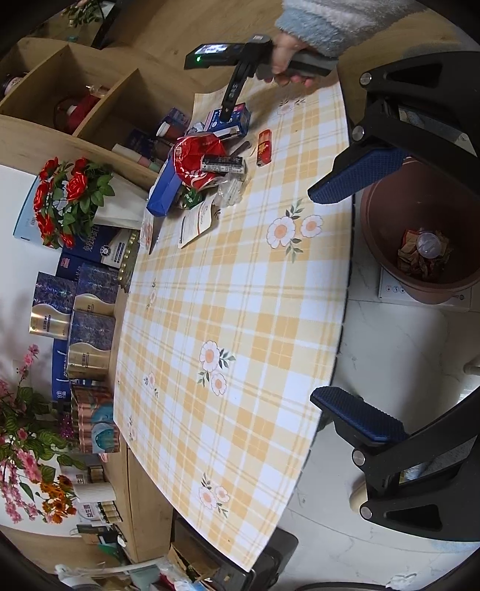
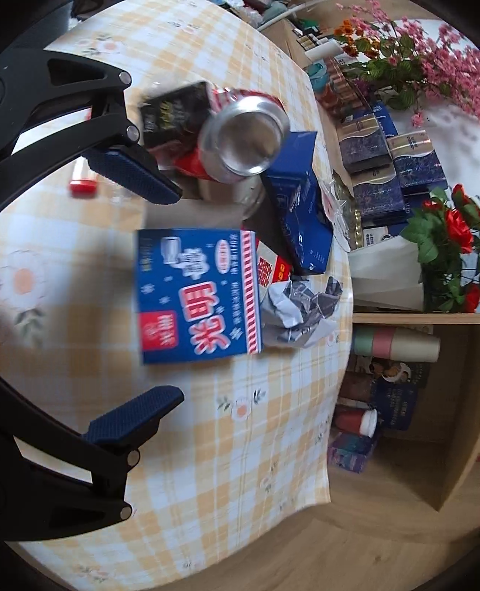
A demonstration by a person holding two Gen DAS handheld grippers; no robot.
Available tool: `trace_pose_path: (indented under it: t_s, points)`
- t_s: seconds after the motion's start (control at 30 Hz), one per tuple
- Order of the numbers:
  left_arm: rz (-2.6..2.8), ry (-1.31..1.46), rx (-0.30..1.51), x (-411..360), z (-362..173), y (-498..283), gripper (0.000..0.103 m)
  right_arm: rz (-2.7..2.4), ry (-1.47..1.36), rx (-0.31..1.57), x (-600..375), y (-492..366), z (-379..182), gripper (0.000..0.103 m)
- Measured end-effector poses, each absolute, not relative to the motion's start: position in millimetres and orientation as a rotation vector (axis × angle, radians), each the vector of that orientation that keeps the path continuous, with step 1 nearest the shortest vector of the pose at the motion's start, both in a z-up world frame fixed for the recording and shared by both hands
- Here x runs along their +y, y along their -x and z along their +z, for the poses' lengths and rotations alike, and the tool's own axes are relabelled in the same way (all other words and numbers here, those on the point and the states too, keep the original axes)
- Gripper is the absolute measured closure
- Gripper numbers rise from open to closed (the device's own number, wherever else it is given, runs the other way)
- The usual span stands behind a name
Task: Collect trash
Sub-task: 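Grasp the blue milk carton with the right tool while the left tool reaches the plastic wrapper, then close the left tool on the clear plastic wrapper and lift it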
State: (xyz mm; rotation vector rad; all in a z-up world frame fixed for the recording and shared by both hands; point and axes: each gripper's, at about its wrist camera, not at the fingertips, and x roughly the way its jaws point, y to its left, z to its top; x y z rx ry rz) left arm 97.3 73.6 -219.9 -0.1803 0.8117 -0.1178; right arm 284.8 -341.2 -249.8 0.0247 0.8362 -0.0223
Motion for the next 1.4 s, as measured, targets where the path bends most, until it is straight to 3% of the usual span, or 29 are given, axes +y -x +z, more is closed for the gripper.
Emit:
trace_pose_path:
  t_s: [0.23,0.27,0.3,0.6,0.73,1.13,1.17,1.23,1.4]
  points:
    - [-0.157,0.16,0.811,54,-220,-118,0.006,-0.06,-0.047,0.886,-346,-302,-273,0.007]
    - [-0.166,0.153,0.812,51,-221,-121,0.006,-0.056,-0.051,0.885,-346,-301,-274,0.01]
    - [-0.179,0.144,0.814,45,-222,-126,0.006,-0.046,-0.06,0.881,-346,-299,-275,0.021]
    - [-0.333,0.132,0.852,-12,-233,-184,0.007,-0.045,-0.047,0.741,-342,-276,-262,0.021]
    - [-0.383,0.124,0.863,-47,-239,-222,0.016,-0.061,-0.127,0.74,-358,-277,-261,0.021]
    - [-0.365,-0.037,0.961,-95,-270,-288,0.025,-0.047,-0.15,0.751,-361,-279,-264,0.021]
    - [-0.367,-0.032,0.966,-95,-271,-290,0.028,-0.047,-0.152,0.753,-362,-279,-264,0.021]
    - [-0.387,-0.022,0.983,-94,-274,-293,0.057,-0.048,-0.159,0.756,-362,-280,-265,0.021]
    - [-0.387,-0.014,0.987,-87,-272,-284,0.066,-0.047,-0.16,0.763,-363,-280,-265,0.022]
